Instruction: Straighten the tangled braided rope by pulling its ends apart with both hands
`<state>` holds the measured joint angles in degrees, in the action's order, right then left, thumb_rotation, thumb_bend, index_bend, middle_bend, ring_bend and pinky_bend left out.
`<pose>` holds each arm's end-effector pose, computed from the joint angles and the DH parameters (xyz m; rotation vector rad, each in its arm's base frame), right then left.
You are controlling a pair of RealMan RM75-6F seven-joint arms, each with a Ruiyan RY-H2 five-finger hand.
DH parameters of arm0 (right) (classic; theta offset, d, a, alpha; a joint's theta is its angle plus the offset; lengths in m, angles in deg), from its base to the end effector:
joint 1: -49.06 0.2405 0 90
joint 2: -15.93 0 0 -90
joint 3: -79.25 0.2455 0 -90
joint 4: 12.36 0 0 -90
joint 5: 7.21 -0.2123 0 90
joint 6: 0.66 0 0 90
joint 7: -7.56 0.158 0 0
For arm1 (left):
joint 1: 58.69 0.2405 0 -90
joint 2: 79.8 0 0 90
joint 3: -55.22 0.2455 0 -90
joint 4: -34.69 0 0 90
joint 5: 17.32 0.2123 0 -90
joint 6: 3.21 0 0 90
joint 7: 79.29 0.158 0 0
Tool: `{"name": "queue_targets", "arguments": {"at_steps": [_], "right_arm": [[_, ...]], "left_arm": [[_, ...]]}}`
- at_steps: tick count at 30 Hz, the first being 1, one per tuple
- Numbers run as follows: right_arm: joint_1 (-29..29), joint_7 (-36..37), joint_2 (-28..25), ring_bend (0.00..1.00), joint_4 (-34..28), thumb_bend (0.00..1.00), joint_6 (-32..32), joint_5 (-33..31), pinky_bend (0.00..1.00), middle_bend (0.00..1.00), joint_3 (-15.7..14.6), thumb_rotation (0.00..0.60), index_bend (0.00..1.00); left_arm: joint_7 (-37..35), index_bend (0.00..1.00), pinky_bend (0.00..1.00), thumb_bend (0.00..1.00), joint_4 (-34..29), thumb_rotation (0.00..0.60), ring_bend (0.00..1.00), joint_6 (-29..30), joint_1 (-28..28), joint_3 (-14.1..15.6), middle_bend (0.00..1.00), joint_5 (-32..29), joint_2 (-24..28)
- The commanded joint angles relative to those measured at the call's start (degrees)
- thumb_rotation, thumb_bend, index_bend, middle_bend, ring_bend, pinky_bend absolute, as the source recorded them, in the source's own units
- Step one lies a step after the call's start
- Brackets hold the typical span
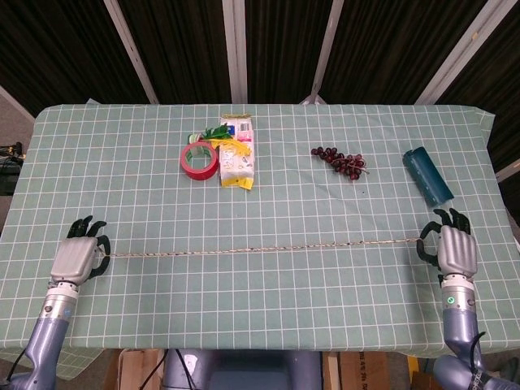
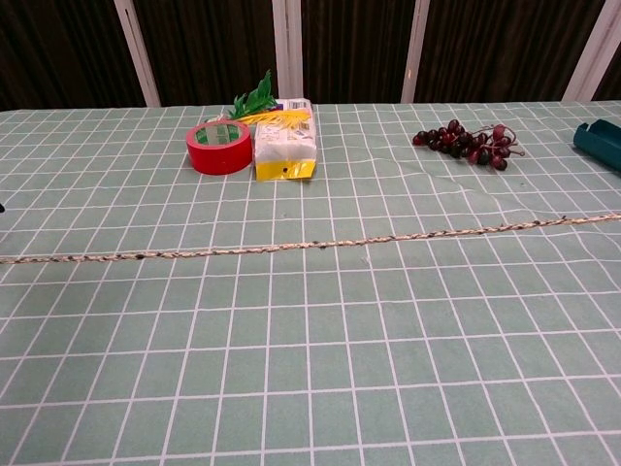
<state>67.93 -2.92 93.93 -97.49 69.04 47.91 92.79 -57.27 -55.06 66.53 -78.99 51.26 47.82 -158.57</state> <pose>-0.3125 -0.2958 0.0954 1.1467 -1.1406 0.7813 -0.2782 0.2656 0.0488 -1.5311 -0.9885 -0.6553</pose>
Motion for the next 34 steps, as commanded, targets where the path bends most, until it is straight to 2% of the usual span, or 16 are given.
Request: {"name": "queue_targets", "arguments": {"at_steps": [1, 4, 6, 9, 15, 19, 22, 25, 30, 34], "right_arm": [[0.05, -0.53, -0.06, 0.00, 0.18, 0.52, -0.15, 0.84, 0.00, 0.18, -0.55, 0.600, 0.55], [0.04, -1.10, -0.27, 0.00, 0.28, 0.52, -0.43, 1.64, 0.00, 0.10, -1.20, 0.600, 0.35], [0.04, -1.81, -0.51, 0.00, 0.05, 0.53, -0.61, 1.58, 0.00, 0.04, -1.43, 0.600, 0.16], [0.02, -3.68, -1.20, 0.00, -1.05, 0.52, -0.87, 0.77, 0.00, 0.00, -1.72, 0.600, 0.01], [-0.39, -6.26, -2.94, 0.00, -3.96, 0.50, -0.38, -0.75, 0.00, 0.00, -1.82, 0.600, 0.00], [-1.40, -5.01, -4.74, 0.00, -6.35, 0.50, 1.20, 1.64, 0.00, 0.00, -2.22, 0.600, 0.00], [-3.09, -2.10, -6.56, 0.00, -7.84, 0.50, 4.17, 7.51, 0.00, 0.00, -3.61, 0.600, 0.00], [-5.63, 3.52, -8.22, 0.00, -7.95, 0.50, 8.88, 16.17, 0.00, 0.00, -5.79, 0.600, 0.00], [-9.12, 9.40, -11.14, 0.00, -6.45, 0.44, 14.95, 26.46, 0.00, 0.00, -9.56, 0.600, 0.00], [-11.34, 10.66, -13.97, 0.00, -5.86, 0.42, 17.39, 30.88, 0.00, 0.00, -12.26, 0.600, 0.00]], "left_arm": [[0.57, 0.55, 0.00, 0.48, 0.22, 0.600, 0.00, -0.05, 0.05, 0.11, 0.13, -0.22, -0.15], [1.35, 0.47, 0.00, 0.40, 0.08, 0.600, 0.00, -0.08, 0.15, 0.24, 0.10, -0.48, 0.11], [1.65, 0.44, 0.00, 0.35, -0.37, 0.600, 0.00, -0.23, 0.24, 0.25, 0.09, -0.90, 0.54], [2.23, 0.39, 0.00, 0.27, -1.30, 0.600, 0.00, -0.19, 0.48, 0.26, 0.06, -1.50, 1.62], [1.27, 0.33, 0.00, 0.21, -4.16, 0.600, 0.00, 0.48, 1.53, 0.56, 0.03, -1.34, 4.65], [-1.68, 0.26, 0.00, 0.20, -7.14, 0.600, 0.00, 2.60, 2.98, 0.60, 0.00, 0.69, 7.30], [-5.53, 0.14, 0.00, 0.17, -8.36, 0.600, 0.00, 6.12, 5.02, 1.64, 0.00, 5.59, 9.67], [-9.09, 0.08, 0.00, 0.16, -6.94, 0.600, 0.00, 10.86, 7.58, 3.57, 0.00, 12.24, 11.97], [-12.17, 0.07, 0.00, 0.13, -3.02, 0.600, 0.00, 16.58, 10.53, 5.37, 0.00, 18.52, 13.85], [-14.88, 0.07, 0.00, 0.11, -2.17, 0.600, 0.00, 19.47, 12.08, 6.13, 0.00, 21.88, 15.32]]}}
